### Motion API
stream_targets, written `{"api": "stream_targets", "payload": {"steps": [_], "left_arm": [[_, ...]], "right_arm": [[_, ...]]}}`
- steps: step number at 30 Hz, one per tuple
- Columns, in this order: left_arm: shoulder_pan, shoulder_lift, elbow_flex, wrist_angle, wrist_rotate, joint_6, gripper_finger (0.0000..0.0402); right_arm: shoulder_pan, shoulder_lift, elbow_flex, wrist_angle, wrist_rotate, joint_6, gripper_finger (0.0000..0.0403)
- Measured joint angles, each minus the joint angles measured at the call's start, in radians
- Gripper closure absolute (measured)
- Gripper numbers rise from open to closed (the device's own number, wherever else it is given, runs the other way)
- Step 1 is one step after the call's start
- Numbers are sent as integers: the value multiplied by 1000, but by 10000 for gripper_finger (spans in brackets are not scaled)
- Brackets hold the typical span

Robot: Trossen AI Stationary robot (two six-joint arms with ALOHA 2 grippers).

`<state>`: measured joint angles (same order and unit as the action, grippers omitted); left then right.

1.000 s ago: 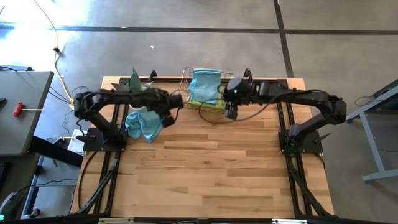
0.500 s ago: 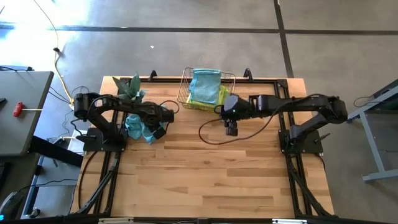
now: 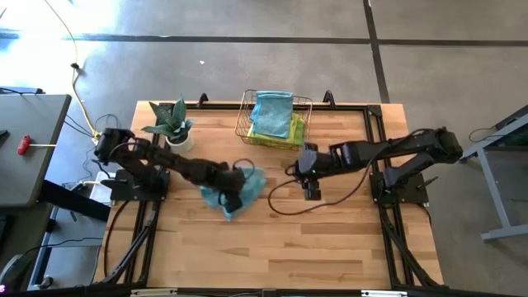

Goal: Fold microfiber towels
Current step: Fold the blue microfiber towel

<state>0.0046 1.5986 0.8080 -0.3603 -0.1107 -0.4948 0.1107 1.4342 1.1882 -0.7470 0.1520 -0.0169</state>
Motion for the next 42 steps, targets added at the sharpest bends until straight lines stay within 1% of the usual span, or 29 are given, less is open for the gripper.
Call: {"api": "stream_targets", "payload": {"steps": [6,8,10,12,15,17,19,22,25,28,30,33,36,39,42], "left_arm": [[-119,8,0,286,-16,6,316],[-149,8,1,355,-18,43,316],[-181,7,2,378,-20,84,316],[-214,7,2,380,-22,113,316],[-262,7,2,375,-22,107,316],[-293,7,1,368,-26,86,316],[-324,7,1,362,-43,62,316],[-373,7,1,326,-107,53,316],[-416,15,1,249,-216,52,316],[-459,21,0,180,-336,52,316],[-480,34,3,180,-384,46,316],[-506,40,0,164,-388,31,316],[-520,47,2,157,-399,-61,309],[-527,48,1,134,-403,-135,287],[-527,48,1,113,-406,-201,252]], "right_arm": [[107,0,0,-18,0,43,210],[147,0,-20,40,18,35,210],[183,0,-66,133,56,0,210],[210,0,-132,265,77,-39,210],[231,1,-257,510,88,-111,210],[234,2,-343,705,119,-167,210],[228,12,-428,935,152,-221,210],[204,58,-539,1198,167,-317,210],[175,122,-583,1345,167,-394,210],[148,198,-567,1354,161,-429,210],[134,241,-542,1356,161,-437,210],[111,295,-511,1352,173,-436,210],[88,331,-493,1347,174,-430,210],[72,354,-483,1349,170,-429,210],[60,356,-482,1346,155,-429,210]]}}
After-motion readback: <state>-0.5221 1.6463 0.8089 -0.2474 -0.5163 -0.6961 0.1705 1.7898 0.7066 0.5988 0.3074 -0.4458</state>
